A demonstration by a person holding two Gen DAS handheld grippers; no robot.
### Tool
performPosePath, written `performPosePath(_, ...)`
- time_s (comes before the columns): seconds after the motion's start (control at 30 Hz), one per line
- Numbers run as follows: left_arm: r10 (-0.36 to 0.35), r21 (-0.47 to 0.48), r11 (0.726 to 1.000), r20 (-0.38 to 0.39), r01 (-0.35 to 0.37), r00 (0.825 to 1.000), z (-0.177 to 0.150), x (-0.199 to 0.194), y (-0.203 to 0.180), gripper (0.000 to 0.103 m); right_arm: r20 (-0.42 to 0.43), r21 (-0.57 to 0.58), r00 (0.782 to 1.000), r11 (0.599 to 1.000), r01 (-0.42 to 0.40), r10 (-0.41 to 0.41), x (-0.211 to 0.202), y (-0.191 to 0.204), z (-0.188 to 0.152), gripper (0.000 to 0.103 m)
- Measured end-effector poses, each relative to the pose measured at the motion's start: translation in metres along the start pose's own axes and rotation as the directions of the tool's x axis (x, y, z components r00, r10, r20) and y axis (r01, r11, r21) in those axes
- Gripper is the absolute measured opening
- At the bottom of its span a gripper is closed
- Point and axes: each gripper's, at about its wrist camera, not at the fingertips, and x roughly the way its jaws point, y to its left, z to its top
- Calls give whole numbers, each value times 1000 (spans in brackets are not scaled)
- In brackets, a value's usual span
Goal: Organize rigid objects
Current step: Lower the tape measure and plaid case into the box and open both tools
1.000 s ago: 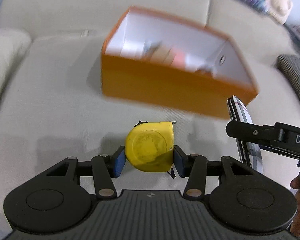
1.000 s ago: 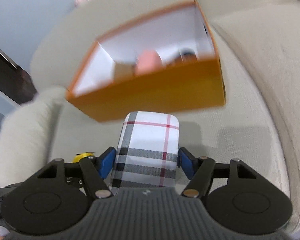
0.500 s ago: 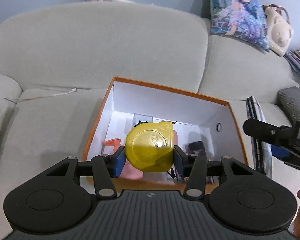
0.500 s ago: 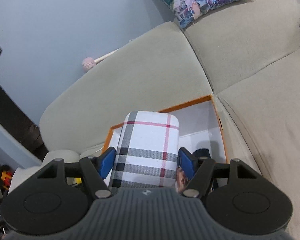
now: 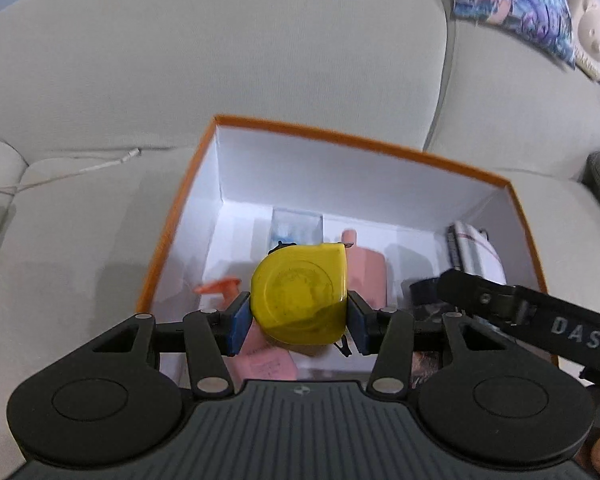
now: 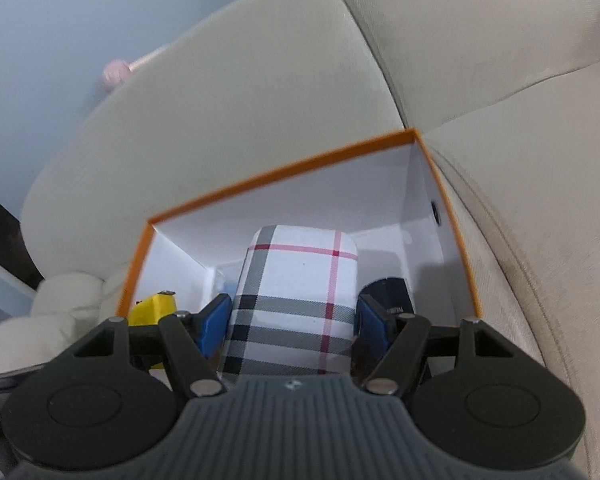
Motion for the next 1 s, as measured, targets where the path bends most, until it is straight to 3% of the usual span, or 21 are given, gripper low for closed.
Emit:
performPosePath(0.17,24,14,1000,-33,-24,999,-4,12,-2,57,-19,-38,998,998,55,-55,16,1,-1,68)
performPosePath(0.23,29,16,999,-46,-28,999,-5,16,-3,57,-25,-51,997,996,69,-70,20,1,-1,33)
performPosePath(0.3,32,21,999,-55,-31,998,-7,18,-3,57,-37,-37,998,998,55,-56,23,-1,0,30)
performPosePath(0.63,54,43,998,-76,-51,996,-12,26,-4,57,-111,-83,989,993,89,-98,32,-2,-12,29)
performPosePath(1.0,69,73,995,-93,-62,993,-16,32,-8,57,-136,-127,980,983,129,-146,38,1,-17,29)
